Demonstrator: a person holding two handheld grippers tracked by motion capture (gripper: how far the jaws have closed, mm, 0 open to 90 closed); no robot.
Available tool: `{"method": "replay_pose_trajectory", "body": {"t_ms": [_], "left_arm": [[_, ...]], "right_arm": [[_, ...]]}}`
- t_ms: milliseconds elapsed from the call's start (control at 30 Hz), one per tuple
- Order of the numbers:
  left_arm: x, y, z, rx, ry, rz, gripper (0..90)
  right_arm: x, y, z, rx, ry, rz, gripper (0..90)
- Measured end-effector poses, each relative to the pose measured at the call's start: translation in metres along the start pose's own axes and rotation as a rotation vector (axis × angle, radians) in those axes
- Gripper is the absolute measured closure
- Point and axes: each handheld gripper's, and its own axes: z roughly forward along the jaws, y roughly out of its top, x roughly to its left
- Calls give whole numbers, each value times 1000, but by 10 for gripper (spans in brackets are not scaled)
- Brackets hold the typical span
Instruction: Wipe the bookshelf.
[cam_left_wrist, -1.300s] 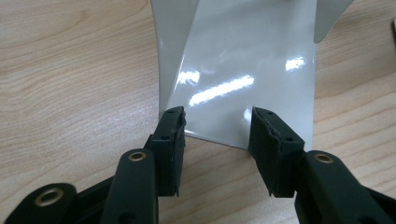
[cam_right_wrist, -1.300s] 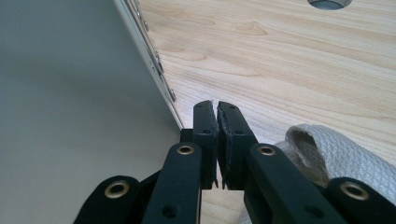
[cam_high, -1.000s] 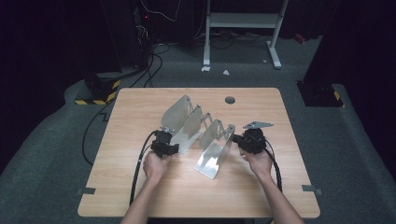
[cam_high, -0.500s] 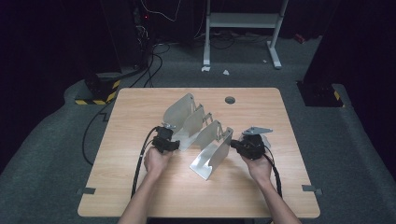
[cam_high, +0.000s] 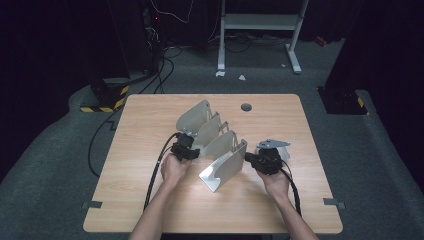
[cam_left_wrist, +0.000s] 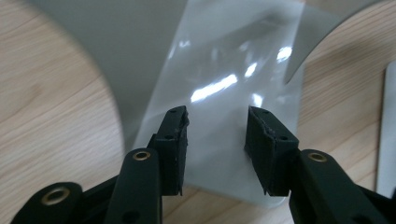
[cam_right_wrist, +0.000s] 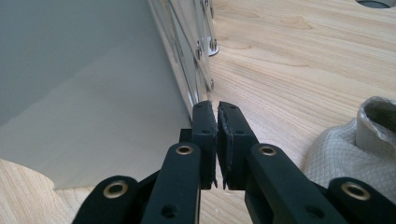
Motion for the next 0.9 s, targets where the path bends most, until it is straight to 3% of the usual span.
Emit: {"method": "replay_pose_trajectory", "body": {"t_ms": [267, 600, 700, 900], "left_arm": [[0, -4, -2, -5, 8, -14, 566], [8, -13, -10, 12, 90, -101, 519], [13, -15, -11, 12, 94, -149, 493], [15, -16, -10, -4, 82, -131, 510]], "right_arm": [[-3, -2, -2, -1, -9, -1, 852], [0, 1, 2, -1, -4, -1, 850], [0, 1, 2, 2, -5, -7, 847], [1, 2, 3, 7, -5, -7, 862]]}}
